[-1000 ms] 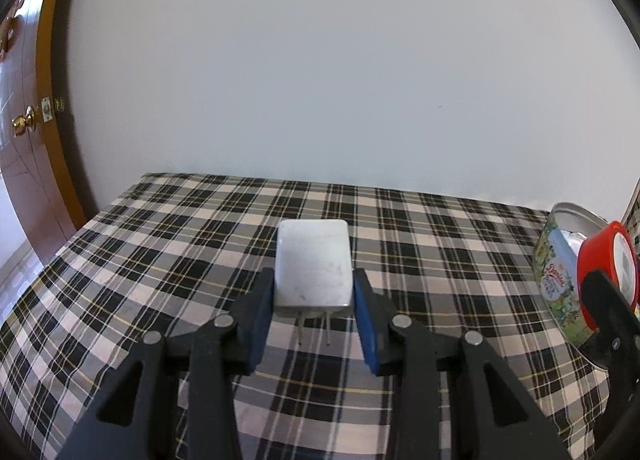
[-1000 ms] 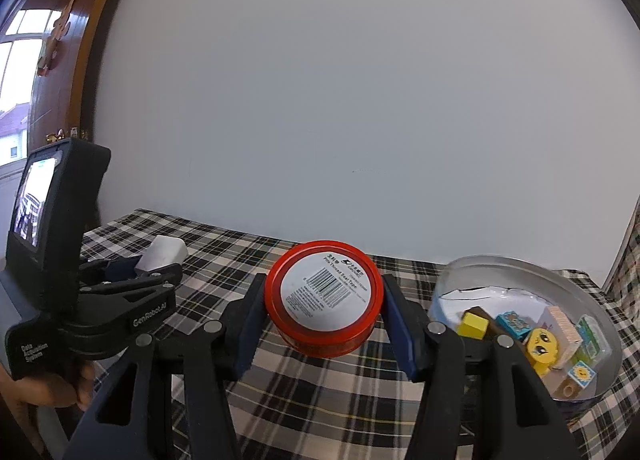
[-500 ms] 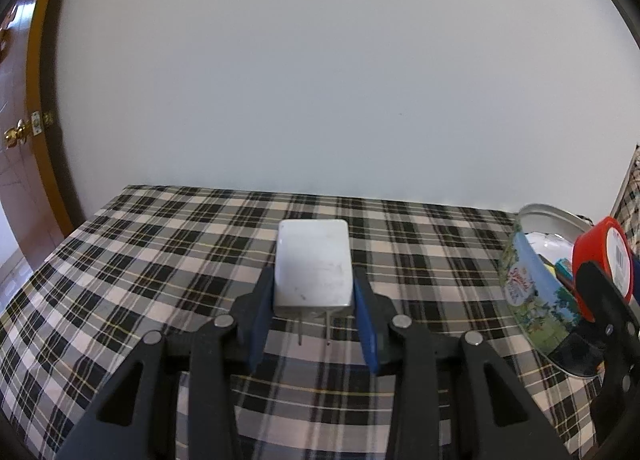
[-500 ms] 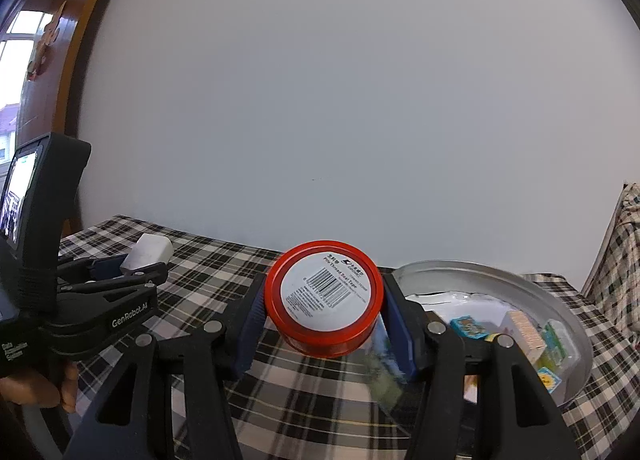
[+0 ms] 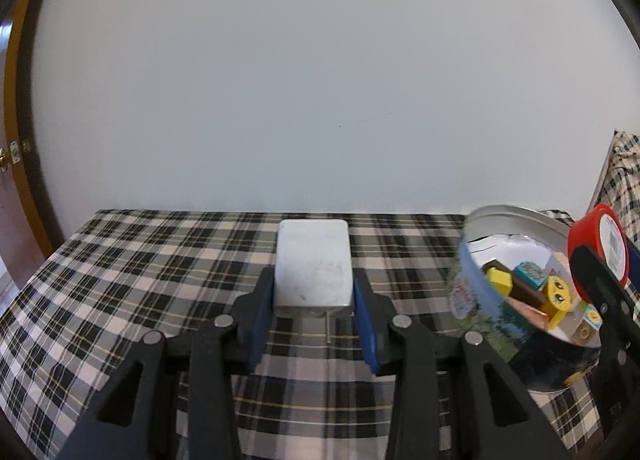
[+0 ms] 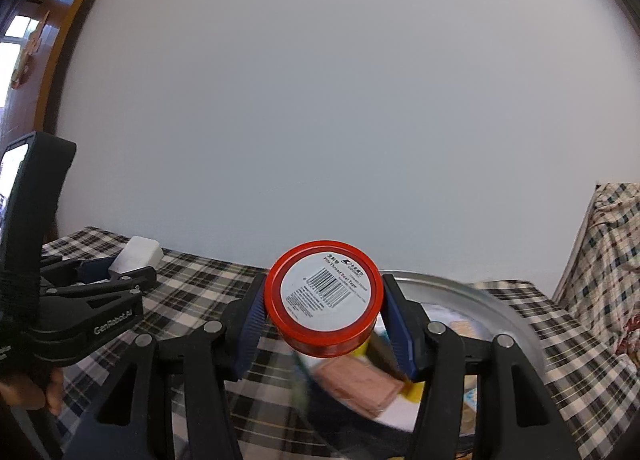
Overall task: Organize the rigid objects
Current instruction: 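Lift and carry the white cube and red tape roll over the tin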
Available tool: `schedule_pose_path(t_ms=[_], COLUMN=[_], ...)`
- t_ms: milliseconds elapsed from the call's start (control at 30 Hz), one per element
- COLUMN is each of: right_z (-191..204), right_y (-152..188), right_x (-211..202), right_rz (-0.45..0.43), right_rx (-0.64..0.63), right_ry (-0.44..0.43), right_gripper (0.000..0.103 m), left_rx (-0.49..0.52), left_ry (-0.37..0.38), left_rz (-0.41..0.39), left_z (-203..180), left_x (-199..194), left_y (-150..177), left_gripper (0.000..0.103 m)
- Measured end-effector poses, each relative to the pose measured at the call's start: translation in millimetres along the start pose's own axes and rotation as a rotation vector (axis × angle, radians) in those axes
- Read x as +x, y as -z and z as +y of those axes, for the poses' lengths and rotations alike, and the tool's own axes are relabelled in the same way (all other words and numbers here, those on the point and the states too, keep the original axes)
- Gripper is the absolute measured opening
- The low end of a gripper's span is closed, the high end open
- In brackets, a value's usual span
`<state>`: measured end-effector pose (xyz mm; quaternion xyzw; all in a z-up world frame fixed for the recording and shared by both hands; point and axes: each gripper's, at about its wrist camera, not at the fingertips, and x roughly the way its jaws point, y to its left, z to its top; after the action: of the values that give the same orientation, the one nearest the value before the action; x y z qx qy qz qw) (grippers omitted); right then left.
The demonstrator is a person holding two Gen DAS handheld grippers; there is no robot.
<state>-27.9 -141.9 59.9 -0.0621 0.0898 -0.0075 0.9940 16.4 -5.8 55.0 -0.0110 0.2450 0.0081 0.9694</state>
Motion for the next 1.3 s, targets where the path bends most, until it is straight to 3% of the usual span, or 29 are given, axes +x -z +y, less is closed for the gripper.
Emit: schedule_pose_path(t_ms=[700,1300], right_z=[-93,-169], right_y=[-5,12], right_x=[3,28], right_rz=[-0.024,0.051], right_rx=[0.037,0.024], right_ry=[0.19,0.34], right_gripper=[0.057,0.057], left_rx=[0.095,0.147], left_ry=[0.12,0.239], left_rz=[-0.038,0.005], left_z=[-93,-171], left_x=[3,24], left_y=[-20,-23], left_gripper=[0.037,0.037])
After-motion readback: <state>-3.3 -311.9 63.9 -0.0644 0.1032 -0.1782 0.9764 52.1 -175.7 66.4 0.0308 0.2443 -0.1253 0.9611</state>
